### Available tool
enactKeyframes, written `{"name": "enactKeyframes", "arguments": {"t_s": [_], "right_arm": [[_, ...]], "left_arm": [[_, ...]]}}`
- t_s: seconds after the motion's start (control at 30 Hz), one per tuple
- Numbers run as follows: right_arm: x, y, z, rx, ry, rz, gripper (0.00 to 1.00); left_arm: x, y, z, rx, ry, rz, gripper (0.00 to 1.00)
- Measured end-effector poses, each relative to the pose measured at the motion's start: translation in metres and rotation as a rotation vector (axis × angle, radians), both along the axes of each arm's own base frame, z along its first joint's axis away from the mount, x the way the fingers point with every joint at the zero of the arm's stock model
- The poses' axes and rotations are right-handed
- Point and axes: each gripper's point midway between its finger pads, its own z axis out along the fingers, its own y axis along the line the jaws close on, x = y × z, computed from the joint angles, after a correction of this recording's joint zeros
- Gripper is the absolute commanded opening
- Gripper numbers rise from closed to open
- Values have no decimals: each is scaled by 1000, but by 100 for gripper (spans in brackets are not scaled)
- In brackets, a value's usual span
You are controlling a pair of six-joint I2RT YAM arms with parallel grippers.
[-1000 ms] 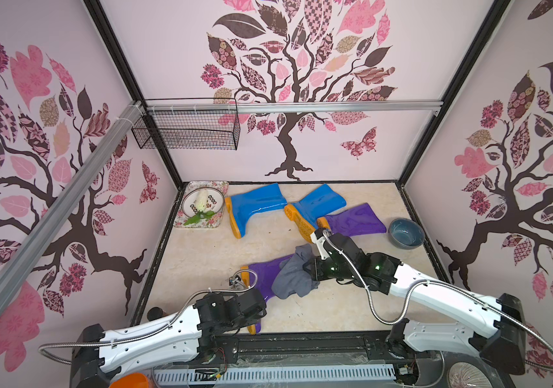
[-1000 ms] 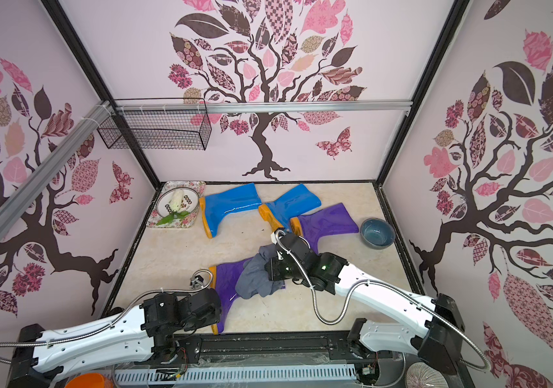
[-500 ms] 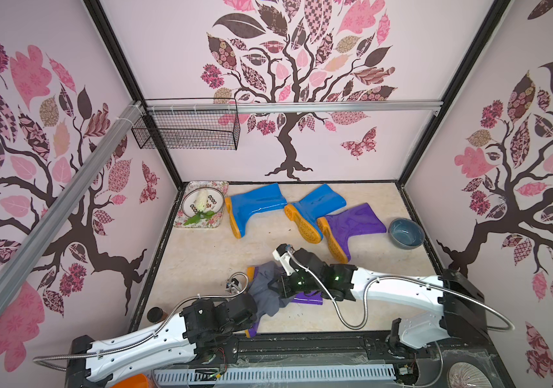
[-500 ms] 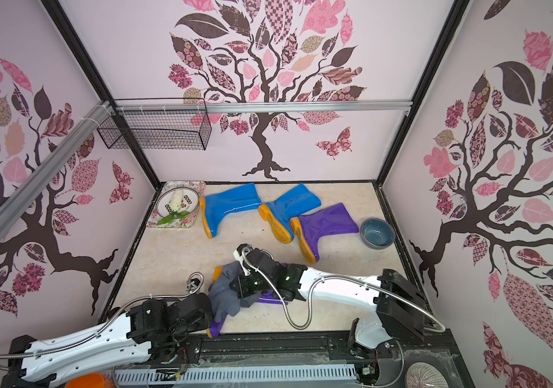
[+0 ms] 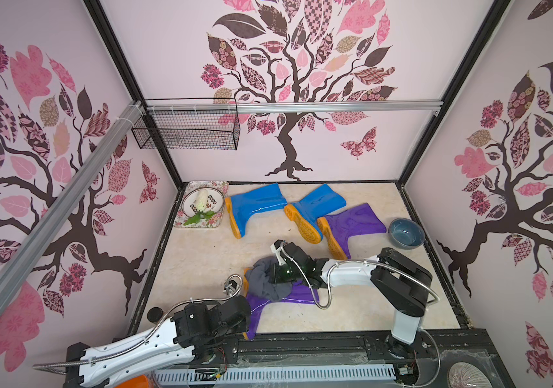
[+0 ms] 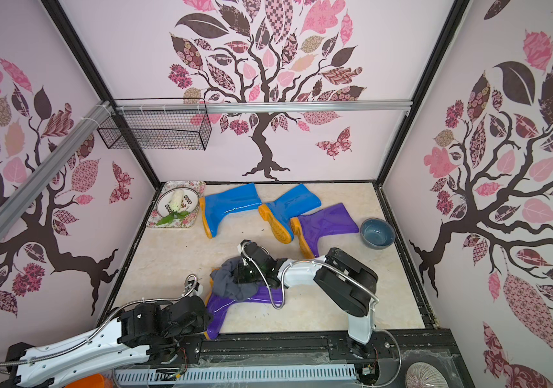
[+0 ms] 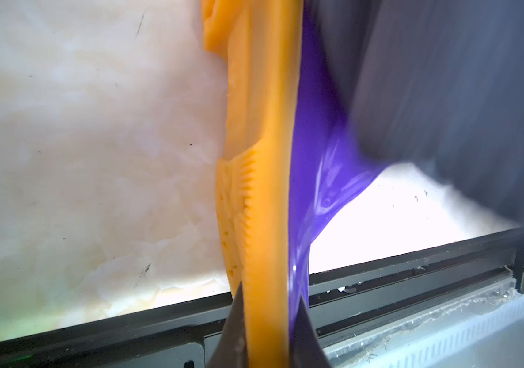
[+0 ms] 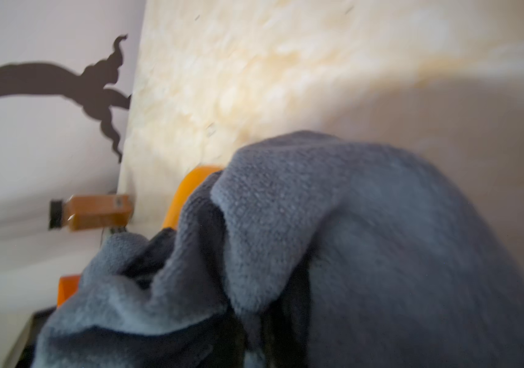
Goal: Wipe the rubber boots with a cloth
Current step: Wipe the dirt off the rubber boot.
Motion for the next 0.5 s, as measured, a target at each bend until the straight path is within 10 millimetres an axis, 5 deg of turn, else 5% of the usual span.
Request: {"name": "enactKeyframes", "arguments": {"t_s": [0.17,0.4,0.5], "right_arm": [[18,-2,13,-45,-52,-5,0],[-71,42,36,20,-91,153,0],[-76,45,34,67,-75,145,0]], "left_arm": [[0,-1,0,-2,-2,-7,0],[0,0,-2,18,-3,-10,0],[1,1,-2,19,-6,-6,0]]}}
